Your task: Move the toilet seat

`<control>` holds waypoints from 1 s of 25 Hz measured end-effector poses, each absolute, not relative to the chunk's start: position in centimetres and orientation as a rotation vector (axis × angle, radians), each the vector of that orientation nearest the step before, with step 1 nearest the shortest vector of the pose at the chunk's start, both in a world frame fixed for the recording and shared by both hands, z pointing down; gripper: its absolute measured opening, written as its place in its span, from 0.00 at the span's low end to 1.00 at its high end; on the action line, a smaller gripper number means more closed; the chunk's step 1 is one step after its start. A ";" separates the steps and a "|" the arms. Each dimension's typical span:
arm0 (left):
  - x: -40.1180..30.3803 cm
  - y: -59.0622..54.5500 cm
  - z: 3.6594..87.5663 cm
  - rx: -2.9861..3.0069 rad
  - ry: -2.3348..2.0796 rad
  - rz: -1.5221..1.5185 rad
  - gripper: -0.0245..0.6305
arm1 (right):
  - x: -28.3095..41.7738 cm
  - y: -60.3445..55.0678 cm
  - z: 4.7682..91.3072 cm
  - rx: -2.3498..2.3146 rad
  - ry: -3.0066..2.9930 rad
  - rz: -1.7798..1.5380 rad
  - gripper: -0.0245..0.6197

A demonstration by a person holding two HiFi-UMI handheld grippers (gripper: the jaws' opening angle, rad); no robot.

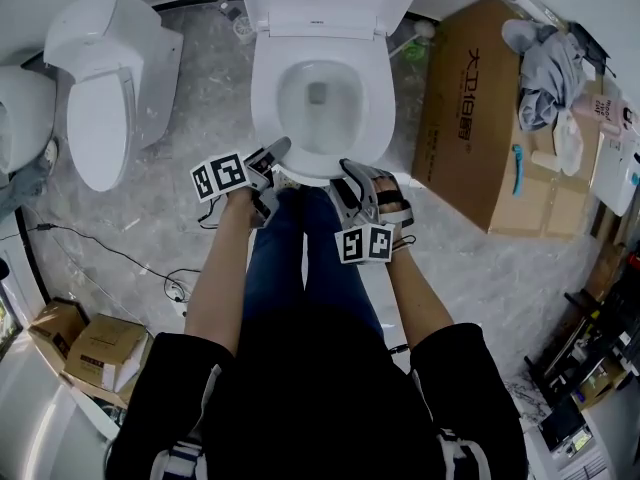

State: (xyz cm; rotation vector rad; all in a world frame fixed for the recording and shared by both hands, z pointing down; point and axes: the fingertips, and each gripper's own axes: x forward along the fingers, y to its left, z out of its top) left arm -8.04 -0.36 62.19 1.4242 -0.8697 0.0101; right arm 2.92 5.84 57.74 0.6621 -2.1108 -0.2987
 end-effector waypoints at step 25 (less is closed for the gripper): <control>-8.8 -6.4 53.4 1.625 -0.808 -0.177 0.58 | 2.7 -2.0 49.0 0.705 -2.134 -0.474 0.27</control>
